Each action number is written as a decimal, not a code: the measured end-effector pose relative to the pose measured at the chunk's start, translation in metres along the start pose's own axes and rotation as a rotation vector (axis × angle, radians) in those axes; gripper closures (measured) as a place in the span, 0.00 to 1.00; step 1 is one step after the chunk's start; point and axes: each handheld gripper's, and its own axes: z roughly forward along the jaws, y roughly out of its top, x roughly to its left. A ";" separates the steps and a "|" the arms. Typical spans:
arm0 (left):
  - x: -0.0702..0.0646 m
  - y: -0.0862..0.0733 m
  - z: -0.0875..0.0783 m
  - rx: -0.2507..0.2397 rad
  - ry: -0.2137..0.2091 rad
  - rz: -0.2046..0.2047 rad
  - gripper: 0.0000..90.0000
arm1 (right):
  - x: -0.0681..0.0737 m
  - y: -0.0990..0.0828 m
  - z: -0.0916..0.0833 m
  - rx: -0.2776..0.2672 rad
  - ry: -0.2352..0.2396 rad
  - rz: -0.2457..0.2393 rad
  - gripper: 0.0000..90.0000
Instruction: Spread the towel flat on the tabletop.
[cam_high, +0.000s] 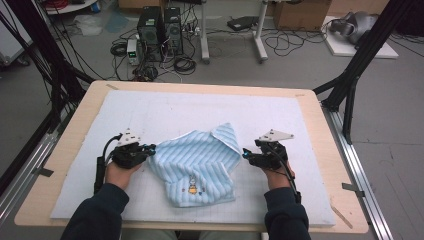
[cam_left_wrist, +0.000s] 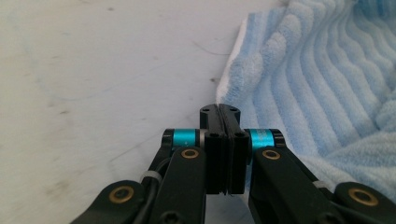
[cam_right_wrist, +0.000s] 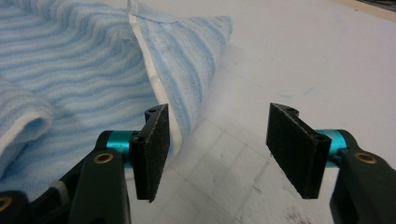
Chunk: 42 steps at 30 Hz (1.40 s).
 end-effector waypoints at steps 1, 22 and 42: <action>0.003 -0.002 -0.002 -0.002 0.006 -0.007 0.98 | 0.000 0.000 0.000 0.000 0.000 0.000 0.49; 0.012 -0.010 -0.003 -0.047 0.006 -0.073 0.98 | 0.027 0.012 0.055 0.099 0.027 -0.079 0.97; -0.022 0.004 0.029 -0.084 -0.020 -0.039 0.73 | -0.034 0.026 0.052 0.092 -0.284 0.094 0.97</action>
